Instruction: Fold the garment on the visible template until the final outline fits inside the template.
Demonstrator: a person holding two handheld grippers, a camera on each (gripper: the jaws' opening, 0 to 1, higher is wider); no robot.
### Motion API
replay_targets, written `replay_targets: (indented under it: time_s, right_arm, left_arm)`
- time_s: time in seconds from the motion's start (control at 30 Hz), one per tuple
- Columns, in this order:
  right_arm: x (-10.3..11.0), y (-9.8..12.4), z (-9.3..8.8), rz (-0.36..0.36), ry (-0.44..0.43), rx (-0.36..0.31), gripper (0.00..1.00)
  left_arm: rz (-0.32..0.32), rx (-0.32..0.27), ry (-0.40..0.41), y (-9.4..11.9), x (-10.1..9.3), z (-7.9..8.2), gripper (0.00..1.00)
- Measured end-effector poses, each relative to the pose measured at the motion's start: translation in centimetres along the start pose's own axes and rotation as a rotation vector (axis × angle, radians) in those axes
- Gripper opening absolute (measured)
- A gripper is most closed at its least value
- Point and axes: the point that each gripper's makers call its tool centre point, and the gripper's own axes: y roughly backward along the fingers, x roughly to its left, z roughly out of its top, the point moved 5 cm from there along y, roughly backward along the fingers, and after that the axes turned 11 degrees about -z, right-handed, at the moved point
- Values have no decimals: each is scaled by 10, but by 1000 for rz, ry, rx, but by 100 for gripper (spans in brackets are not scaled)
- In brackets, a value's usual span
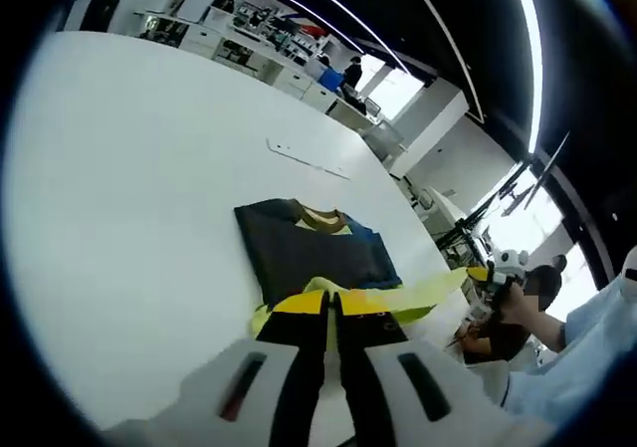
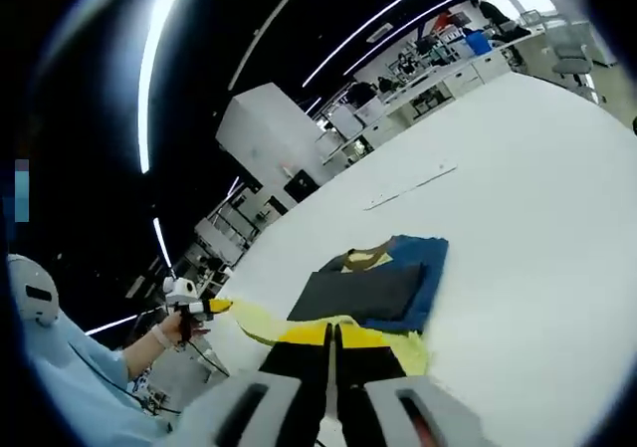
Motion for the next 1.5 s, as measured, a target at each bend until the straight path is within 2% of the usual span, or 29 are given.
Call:
replay_targets:
  time_s: [0.13, 0.4, 0.63, 0.7, 0.83, 1.03, 1.2, 1.27, 1.3, 1.5]
  right_arm:
    - [-8, -22, 22, -12, -18, -37, 0]
    - [-18, -53, 55, -42, 24, -81, 0]
    - [-32, -75, 68, -82, 48, -73, 0]
    - [-36, -82, 69, -90, 62, -67, 0]
    - [-48, -97, 68, -122, 58, -48, 0]
    - [-62, -114, 62, -150, 55, -18, 0]
    - [-76, -124, 52, -176, 40, 10, 0]
    - [-80, -126, 47, -180, 28, 22, 0]
    - [-82, -128, 42, -183, 23, 32, 0]
    - [-93, -131, 20, -210, -8, 75, 0]
  left_arm:
    - [54, -49, -5, -23, 11, 7, 0]
    - [89, -78, -17, -51, 23, 29, 0]
    - [100, -127, -11, -63, 31, 52, 0]
    - [105, -129, -12, -66, 32, 54, 0]
    - [114, -117, 0, -80, 43, 55, 0]
    - [141, -104, 46, -91, 62, 46, 0]
    - [159, -84, 78, -97, 77, 36, 0]
    - [174, -59, 82, -100, 83, 28, 0]
    - [187, -36, 84, -101, 88, 23, 0]
    - [205, -8, 105, -105, 97, 6, 0]
